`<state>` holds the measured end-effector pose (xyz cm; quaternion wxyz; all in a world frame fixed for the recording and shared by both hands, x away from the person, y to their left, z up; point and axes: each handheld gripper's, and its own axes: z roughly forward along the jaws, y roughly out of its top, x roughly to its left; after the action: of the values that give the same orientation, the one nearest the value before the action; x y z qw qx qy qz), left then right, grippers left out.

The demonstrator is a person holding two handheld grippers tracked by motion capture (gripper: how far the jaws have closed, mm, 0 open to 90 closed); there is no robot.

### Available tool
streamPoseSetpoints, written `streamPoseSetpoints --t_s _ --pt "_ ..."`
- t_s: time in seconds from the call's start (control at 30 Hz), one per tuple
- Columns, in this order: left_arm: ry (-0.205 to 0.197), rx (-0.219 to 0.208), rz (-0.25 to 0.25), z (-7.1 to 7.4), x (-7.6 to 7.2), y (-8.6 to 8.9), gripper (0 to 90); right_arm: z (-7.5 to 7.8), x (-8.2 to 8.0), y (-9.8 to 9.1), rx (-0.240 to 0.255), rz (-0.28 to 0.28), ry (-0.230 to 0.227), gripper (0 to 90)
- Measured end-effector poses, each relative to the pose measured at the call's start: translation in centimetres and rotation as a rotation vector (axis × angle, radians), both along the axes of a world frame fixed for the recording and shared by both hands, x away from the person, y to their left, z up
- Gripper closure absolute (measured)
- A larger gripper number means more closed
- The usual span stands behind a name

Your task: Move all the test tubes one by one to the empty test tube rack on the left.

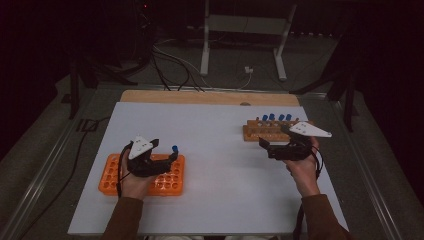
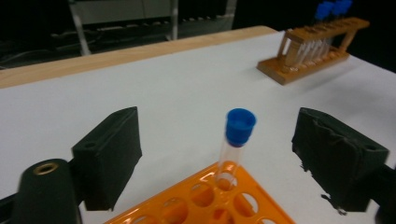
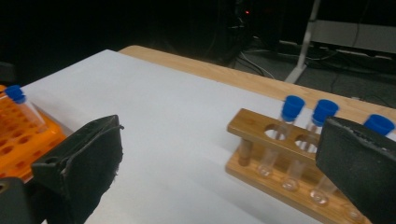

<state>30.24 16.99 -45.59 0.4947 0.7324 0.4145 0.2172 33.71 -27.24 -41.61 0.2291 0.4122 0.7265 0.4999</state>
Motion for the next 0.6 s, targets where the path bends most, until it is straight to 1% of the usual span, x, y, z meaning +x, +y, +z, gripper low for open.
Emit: streamPoseSetpoints --t_s 0.03,0.07,0.1,0.13,0.17,0.2,0.27,0.33,0.37,0.4,0.43,0.6 --pt "-0.005 -0.002 0.008 0.0 -0.1 0.2 14.1 0.0 0.1 -0.1 -0.007 -0.006 0.0 0.5" --pt "-0.01 -0.004 0.018 0.0 -0.2 0.4 14.1 0.0 0.1 -0.1 -0.007 -0.006 0.0 0.5" --pt "-0.009 -0.007 0.025 0.0 -0.3 0.6 7.7 0.0 0.5 -0.4 -0.011 -0.021 0.005 0.5" --pt "-0.01 -0.014 0.027 0.0 -0.5 0.8 7.7 0.0 0.5 -0.4 -0.011 -0.021 0.005 0.5" --pt "-0.012 -0.019 0.033 0.0 -0.6 0.9 5.9 0.0 0.6 -0.6 -0.009 -0.03 0.008 0.5" --pt "-0.014 -0.016 0.04 0.0 -0.7 1.1 1.0 -0.1 1.0 -0.9 -0.013 -0.045 0.012 0.5" --pt "-0.018 -0.016 0.048 0.0 -1.0 1.4 0.2 -0.2 1.3 -1.1 -0.018 -0.06 0.019 0.5" --pt "-0.025 -0.005 0.05 0.1 -1.3 1.8 0.3 -0.2 1.5 -1.2 -0.021 -0.068 0.02 0.5" --pt "-0.026 -0.008 0.049 0.1 -1.4 1.9 0.3 -0.2 1.8 -1.4 -0.03 -0.085 0.02 0.5" --pt "-0.029 -0.002 0.054 0.1 -1.6 2.1 0.3 -0.1 1.9 -1.5 -0.036 -0.092 0.019 0.5" --pt "-0.031 -0.001 0.059 0.1 -1.8 2.3 0.3 -0.1 1.9 -1.5 -0.036 -0.092 0.019 0.5" --pt "-0.034 -0.007 0.079 0.0 -2.3 3.4 0.3 0.6 2.8 -2.3 -0.042 -0.127 0.018 0.5"
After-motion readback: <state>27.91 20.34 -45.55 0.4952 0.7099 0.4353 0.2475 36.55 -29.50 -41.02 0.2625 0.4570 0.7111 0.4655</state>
